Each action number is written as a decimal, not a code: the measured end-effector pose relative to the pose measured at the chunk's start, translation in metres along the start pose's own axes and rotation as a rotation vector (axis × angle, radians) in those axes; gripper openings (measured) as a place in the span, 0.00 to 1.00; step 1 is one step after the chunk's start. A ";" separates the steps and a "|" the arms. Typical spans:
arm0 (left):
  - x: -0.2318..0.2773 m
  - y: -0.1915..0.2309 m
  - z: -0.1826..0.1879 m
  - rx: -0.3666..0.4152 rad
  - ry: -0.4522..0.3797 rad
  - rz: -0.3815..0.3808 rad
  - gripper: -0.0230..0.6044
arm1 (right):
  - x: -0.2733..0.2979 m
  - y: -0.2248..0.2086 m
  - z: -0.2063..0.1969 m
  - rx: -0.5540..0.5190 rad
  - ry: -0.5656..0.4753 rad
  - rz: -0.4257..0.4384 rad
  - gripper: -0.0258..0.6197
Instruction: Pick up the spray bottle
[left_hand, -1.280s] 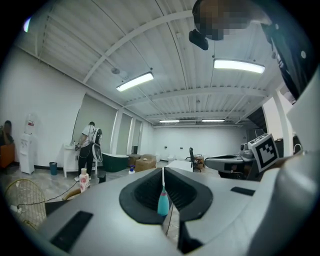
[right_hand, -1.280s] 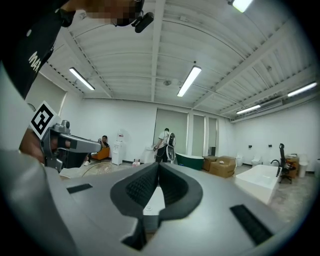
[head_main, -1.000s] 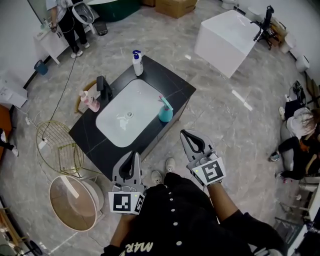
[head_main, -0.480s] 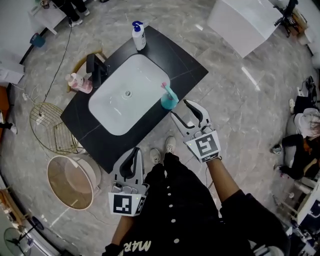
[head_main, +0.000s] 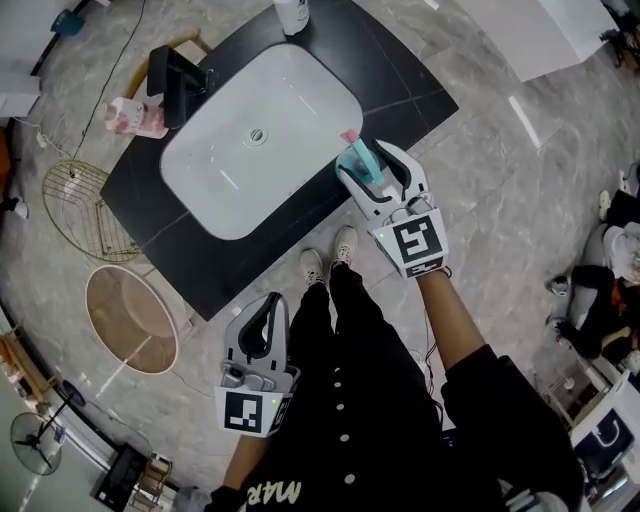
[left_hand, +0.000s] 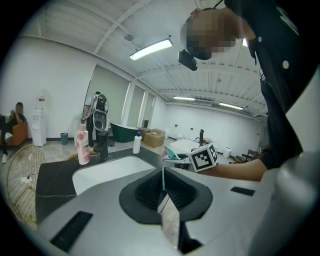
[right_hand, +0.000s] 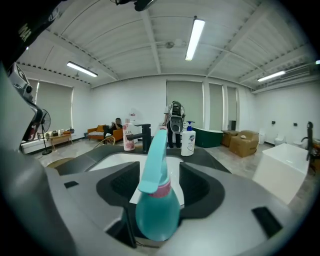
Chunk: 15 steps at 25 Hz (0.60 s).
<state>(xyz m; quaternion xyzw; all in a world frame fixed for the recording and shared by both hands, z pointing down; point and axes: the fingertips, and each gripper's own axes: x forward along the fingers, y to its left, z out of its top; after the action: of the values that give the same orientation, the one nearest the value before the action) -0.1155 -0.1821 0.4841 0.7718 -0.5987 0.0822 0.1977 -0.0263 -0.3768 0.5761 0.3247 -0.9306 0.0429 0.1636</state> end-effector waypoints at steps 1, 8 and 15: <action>0.000 0.002 -0.004 -0.003 0.010 0.008 0.07 | 0.004 -0.001 -0.001 0.000 -0.006 0.002 0.41; 0.000 0.011 -0.015 -0.020 0.032 0.033 0.07 | 0.016 0.002 0.001 -0.022 -0.029 0.010 0.24; -0.001 0.020 -0.002 -0.004 0.002 0.056 0.07 | 0.006 0.009 0.022 -0.049 -0.047 0.016 0.24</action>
<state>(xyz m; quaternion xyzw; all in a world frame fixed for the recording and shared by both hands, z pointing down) -0.1345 -0.1844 0.4895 0.7544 -0.6198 0.0874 0.1977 -0.0426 -0.3778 0.5572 0.3141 -0.9375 0.0137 0.1493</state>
